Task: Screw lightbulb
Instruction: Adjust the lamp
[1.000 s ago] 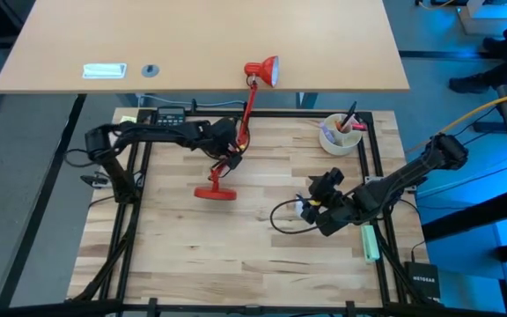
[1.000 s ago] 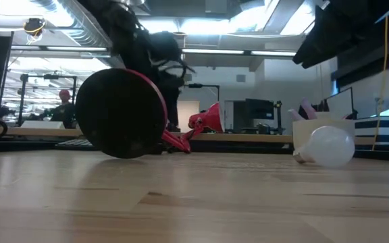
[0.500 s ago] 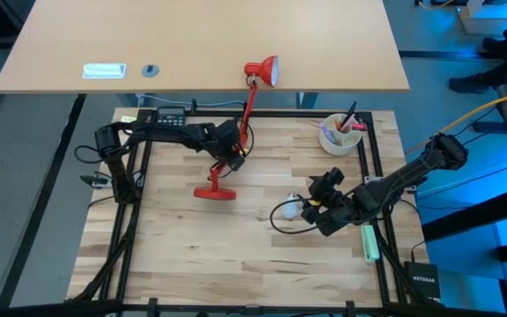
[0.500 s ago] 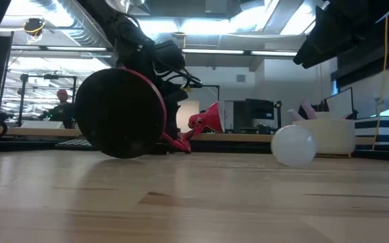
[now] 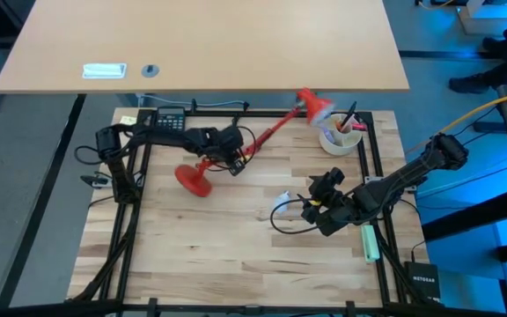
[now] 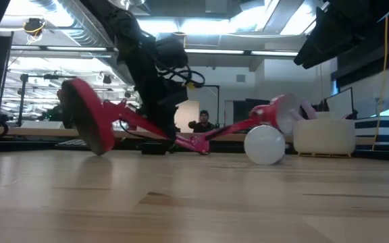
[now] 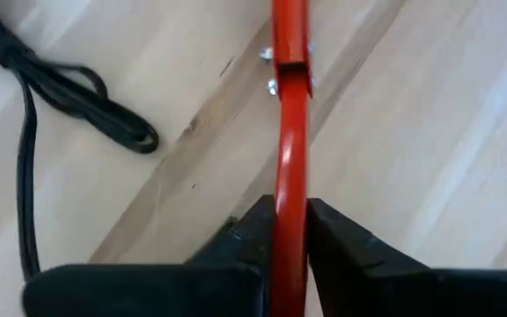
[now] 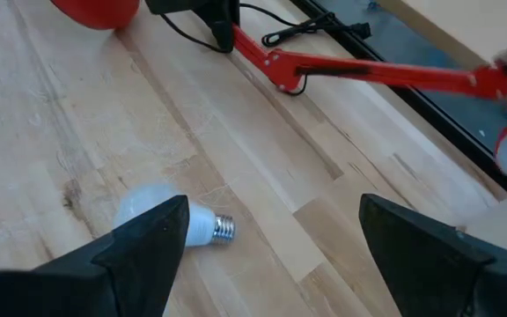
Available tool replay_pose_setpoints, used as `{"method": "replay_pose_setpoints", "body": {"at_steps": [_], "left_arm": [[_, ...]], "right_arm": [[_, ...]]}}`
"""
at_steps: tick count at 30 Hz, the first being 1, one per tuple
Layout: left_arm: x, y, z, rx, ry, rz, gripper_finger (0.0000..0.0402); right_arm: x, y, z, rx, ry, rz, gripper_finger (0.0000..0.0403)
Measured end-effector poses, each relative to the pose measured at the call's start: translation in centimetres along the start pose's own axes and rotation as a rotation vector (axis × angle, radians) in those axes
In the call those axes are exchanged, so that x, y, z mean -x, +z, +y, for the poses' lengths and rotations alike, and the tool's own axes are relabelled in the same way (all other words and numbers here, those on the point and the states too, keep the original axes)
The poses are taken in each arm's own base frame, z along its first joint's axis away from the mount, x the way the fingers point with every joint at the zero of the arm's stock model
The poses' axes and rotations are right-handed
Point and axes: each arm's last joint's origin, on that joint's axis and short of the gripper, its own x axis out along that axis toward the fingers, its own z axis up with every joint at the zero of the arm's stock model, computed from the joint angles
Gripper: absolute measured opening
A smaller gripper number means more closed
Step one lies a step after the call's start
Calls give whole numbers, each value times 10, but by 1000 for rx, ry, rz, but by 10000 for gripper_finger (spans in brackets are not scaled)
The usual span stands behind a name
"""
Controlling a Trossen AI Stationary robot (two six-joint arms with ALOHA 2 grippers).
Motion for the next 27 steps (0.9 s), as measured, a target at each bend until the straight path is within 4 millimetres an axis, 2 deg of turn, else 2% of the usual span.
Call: {"method": "replay_pose_setpoints", "body": {"at_steps": [5,6,12,17,22,27], "left_arm": [[7,-2,-12,-46,25,-17,37],[11,-2,-13,-54,27,-23,25],[40,5,-15,-21,15,-99,20],[62,6,-16,-22,78,-159,20],[97,9,-30,-45,31,-284,20],[119,2,-49,-111,13,-342,20]], "right_arm": [[0,0,0,1,-1,1,335],[0,0,0,2,-2,1,335],[0,0,0,1,-2,-1,335],[0,0,0,1,-2,-1,335],[0,1,0,-7,-10,-21,335],[-2,2,3,-20,-15,-82,335]]}}
